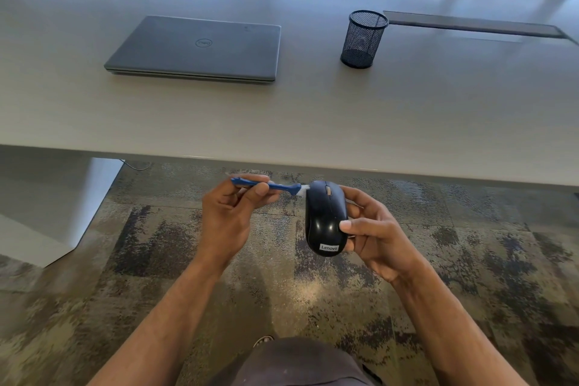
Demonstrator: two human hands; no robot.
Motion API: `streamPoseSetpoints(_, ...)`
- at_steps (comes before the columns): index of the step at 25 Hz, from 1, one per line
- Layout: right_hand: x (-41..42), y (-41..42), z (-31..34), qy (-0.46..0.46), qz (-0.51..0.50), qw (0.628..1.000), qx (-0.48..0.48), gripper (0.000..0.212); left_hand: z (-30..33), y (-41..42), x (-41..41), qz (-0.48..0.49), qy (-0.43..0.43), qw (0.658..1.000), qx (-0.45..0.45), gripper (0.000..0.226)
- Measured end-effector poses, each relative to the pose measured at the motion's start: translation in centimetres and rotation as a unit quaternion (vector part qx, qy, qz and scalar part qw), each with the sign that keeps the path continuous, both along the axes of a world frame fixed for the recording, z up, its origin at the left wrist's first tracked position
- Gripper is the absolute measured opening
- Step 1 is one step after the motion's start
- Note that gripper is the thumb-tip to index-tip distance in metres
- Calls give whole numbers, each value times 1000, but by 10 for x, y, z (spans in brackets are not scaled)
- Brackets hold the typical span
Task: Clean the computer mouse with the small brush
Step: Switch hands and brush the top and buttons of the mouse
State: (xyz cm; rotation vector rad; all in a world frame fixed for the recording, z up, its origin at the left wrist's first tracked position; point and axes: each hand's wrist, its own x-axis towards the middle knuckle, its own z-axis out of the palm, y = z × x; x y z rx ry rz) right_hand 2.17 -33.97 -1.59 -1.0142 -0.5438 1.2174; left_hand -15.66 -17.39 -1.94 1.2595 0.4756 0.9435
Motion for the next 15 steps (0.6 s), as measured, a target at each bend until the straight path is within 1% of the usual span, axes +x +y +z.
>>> streamPoseSetpoints(7, 8, 3, 3, 4, -19, 1000, 8, 60, -6, -15, -9, -49, -23, 998, 36, 23)
streamPoseSetpoints(11, 15, 4, 3, -14, -36, 999, -2, 57, -4, -18, -15, -106, -35, 992, 65, 12)
streamPoseSetpoints(15, 23, 7, 4, -19, -46, 999, -6, 58, -5, -27, -15, -146, -26, 983, 110, 14)
